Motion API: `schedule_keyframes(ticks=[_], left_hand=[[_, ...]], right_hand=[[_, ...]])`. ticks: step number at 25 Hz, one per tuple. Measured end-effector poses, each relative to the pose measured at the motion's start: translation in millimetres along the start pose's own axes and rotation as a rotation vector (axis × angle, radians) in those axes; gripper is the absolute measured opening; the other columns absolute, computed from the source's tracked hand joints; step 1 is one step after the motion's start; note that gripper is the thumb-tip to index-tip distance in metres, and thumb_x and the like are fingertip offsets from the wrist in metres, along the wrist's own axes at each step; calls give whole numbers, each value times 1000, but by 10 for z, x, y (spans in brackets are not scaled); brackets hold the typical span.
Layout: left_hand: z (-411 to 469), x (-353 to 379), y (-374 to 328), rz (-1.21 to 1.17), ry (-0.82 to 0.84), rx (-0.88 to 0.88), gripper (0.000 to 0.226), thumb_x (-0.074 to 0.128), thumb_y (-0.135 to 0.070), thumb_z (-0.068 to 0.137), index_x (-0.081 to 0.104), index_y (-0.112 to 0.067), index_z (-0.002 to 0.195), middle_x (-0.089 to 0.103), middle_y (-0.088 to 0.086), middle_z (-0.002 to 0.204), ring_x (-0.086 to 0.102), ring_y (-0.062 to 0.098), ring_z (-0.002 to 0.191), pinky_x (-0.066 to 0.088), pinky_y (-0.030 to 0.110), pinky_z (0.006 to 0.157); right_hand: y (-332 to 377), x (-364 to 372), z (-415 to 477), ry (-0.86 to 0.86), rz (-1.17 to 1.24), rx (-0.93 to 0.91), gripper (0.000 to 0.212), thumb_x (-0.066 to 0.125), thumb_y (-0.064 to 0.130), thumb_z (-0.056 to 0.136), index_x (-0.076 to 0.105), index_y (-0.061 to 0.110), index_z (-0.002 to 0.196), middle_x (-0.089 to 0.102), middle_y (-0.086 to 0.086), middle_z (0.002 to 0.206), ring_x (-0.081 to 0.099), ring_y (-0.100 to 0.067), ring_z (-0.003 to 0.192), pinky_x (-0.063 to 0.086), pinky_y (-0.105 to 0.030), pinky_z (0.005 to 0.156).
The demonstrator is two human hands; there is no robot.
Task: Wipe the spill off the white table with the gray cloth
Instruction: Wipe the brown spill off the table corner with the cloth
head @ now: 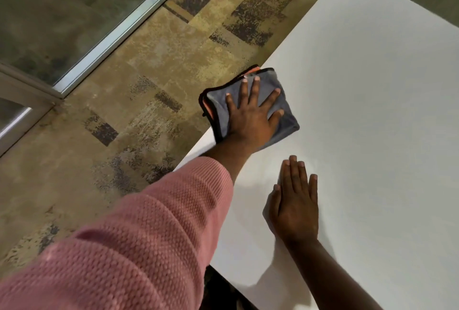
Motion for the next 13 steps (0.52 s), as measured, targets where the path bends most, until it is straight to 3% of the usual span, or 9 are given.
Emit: schedule_keyframes(ticks=[6, 10, 13], left_hand=[[-478, -44, 416, -21, -91, -126, 53, 28, -57, 106, 30, -44, 157, 25, 10, 169, 39, 37, 143, 38, 49, 102], [-1223, 38, 783, 20, -134, -185, 52, 32, -58, 106, 34, -42, 156, 35, 10, 164, 49, 35, 132, 43, 46, 93], [-1025, 23, 769, 15, -125, -212, 52, 34, -58, 105, 38, -41, 154, 43, 13, 158, 54, 36, 124, 44, 47, 89]], right_hand=[[6, -5, -10, -17, -18, 0, 65, 25, 29, 102, 22, 8, 164, 15, -9, 174, 10, -23, 161, 9, -53, 129], [18, -17, 7, -17, -26, 21, 66, 28, 27, 100, 23, 8, 163, 15, -8, 174, 10, -23, 161, 10, -54, 129], [25, -12, 8, -10, -27, 12, 67, 30, 27, 100, 21, 8, 164, 13, -8, 174, 9, -23, 161, 10, -54, 129]])
Point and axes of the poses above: each hand's wrist, its own z-axis towards the middle knuckle, its own x-axis out of the palm, y = z × x, the point moved 6 cm from there along z, towards the middle knuckle
